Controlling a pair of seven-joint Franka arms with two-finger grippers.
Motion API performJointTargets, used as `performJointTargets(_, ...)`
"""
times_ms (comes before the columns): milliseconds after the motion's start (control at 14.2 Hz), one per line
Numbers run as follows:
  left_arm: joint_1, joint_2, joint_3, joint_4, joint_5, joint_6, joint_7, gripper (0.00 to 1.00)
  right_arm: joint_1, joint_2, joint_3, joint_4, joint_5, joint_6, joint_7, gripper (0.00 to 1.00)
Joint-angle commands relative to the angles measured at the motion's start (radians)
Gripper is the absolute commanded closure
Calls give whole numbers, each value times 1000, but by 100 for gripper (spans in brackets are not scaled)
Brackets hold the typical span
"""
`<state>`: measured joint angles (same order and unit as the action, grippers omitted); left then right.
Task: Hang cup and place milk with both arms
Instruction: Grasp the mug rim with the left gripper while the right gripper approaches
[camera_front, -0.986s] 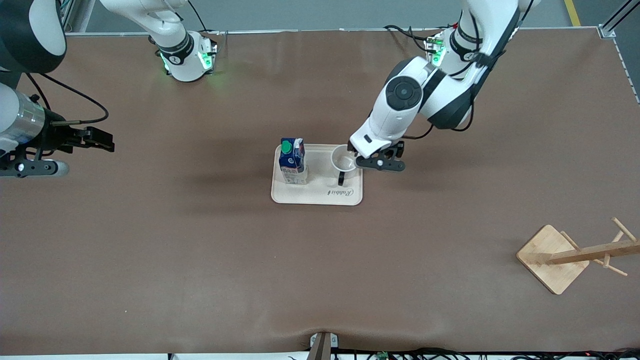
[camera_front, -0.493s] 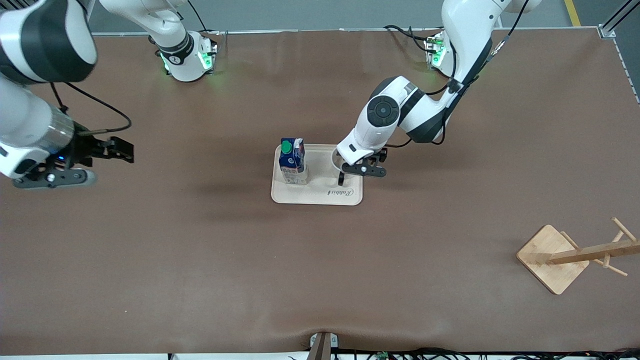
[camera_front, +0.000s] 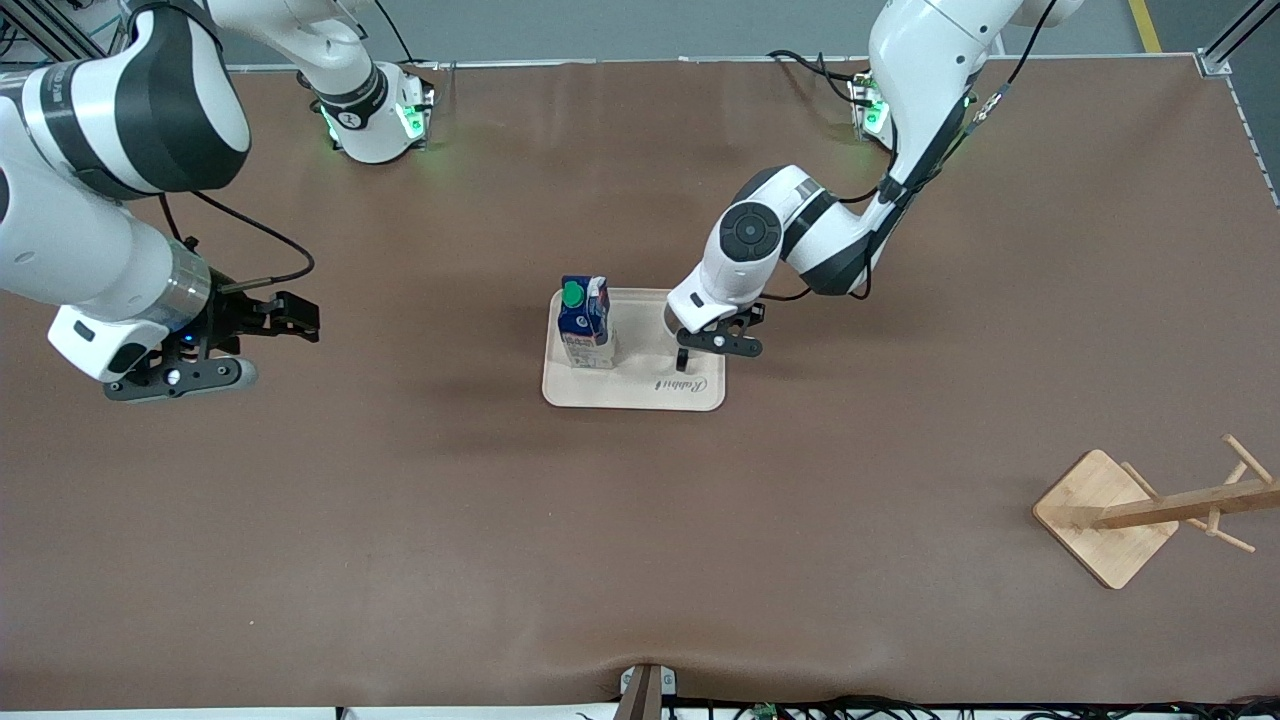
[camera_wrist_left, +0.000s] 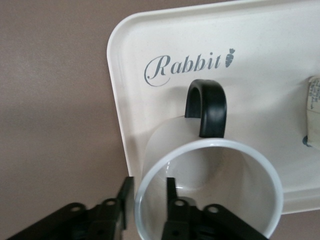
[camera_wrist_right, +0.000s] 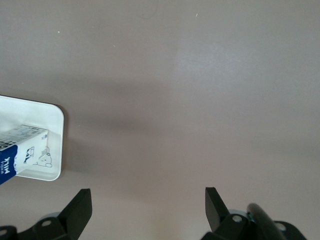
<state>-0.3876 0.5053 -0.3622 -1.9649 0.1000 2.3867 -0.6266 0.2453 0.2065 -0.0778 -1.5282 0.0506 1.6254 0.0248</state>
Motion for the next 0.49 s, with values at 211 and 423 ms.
performJointTargets(211, -28, -13, 6, 12, 30, 5, -44, 100, 70, 33, -7, 17, 184, 2, 197, 0)
performJointTargets(423, -7, -92, 9, 14, 30, -17, -41, 100, 146, 48, -8, 17, 186, 39, 317, 0)
